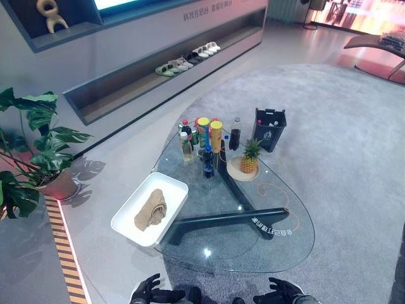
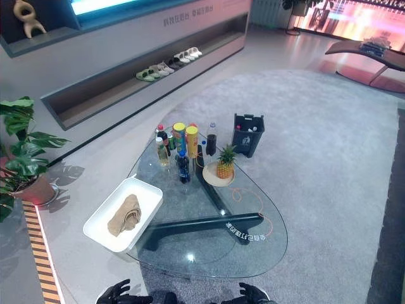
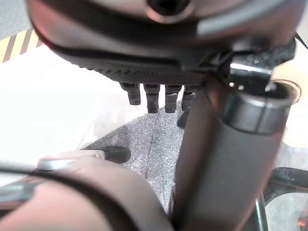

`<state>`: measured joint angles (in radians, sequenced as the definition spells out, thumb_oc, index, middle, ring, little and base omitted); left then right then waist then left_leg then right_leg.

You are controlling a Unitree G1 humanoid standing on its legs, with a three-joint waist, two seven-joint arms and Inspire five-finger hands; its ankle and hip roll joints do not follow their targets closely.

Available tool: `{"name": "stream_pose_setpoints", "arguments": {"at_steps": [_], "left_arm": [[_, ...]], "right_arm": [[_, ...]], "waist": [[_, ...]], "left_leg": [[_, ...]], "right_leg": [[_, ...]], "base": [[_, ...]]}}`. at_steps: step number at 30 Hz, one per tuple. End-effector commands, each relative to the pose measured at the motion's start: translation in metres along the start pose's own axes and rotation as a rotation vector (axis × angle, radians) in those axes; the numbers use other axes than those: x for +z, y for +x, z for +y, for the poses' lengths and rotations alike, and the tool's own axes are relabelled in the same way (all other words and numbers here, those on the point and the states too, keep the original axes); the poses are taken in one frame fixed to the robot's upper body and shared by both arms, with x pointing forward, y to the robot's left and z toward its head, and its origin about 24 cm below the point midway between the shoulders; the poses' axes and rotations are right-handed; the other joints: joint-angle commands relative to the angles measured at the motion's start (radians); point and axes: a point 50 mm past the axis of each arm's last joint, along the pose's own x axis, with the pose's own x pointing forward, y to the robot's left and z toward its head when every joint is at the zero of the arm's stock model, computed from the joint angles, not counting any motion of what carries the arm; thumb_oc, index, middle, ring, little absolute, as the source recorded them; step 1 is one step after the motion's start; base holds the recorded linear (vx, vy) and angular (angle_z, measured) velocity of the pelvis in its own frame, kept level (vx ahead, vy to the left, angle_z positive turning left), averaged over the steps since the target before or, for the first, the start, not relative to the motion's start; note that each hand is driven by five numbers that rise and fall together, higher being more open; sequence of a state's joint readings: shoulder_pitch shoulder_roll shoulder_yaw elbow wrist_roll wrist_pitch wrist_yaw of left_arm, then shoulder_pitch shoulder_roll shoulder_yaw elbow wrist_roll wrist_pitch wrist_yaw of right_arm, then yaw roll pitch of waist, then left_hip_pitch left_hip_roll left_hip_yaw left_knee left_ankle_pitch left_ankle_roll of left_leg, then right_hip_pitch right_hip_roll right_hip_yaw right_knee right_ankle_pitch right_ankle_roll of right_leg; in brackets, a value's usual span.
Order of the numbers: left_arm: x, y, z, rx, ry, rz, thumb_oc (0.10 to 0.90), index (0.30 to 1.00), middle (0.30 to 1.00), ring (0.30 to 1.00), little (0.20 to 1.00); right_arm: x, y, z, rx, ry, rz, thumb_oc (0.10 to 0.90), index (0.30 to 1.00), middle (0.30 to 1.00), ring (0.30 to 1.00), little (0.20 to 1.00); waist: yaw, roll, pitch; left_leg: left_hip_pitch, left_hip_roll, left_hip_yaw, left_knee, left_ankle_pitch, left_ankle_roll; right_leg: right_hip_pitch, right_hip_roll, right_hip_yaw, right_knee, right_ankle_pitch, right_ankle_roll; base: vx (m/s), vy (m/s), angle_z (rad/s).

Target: Wipe the table with a cloth and put it in the basket.

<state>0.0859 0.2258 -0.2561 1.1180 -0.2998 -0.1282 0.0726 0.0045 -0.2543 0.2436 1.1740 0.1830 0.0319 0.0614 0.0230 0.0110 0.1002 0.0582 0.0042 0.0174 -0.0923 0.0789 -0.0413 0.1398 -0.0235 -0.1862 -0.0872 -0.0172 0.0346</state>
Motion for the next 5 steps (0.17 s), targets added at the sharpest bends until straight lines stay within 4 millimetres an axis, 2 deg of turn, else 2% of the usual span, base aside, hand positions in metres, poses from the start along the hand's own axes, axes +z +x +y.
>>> {"name": "stream_pose_setpoints", "arguments": {"at_steps": [1,5], "left_arm": [[0.0184,0.0061,0.0035,0.019,0.005,-0.056,0.800,0.900,0.900,0.900,0.900],[0.0192,0.0068,0.0033,0.020,0.018,-0.051,0.800,0.900,0.900,0.900,0.900]], "right_arm": [[0.0048,0.0017,-0.0015,-0.040,0.070,-0.007,0.800,0.900,0.900,0.900,0.900],[-0.0042,0.0018,0.0012,-0.030,0.122,0.042,0.800,0.900,0.900,0.900,0.900]], "waist": [[0.005,-0.016,0.006],[0.006,-0.015,0.001]], "left_leg": [[0.042,0.042,0.038,0.008,-0.080,-0.022],[0.044,0.043,0.041,0.006,-0.081,-0.020]], "right_leg": [[-0.011,-0.053,-0.005,0.042,-0.011,0.055],[-0.012,-0.052,-0.004,0.043,-0.010,0.055]], "base": [[0.01,-0.032,-0.03],[0.00,-0.013,-0.03]]}}
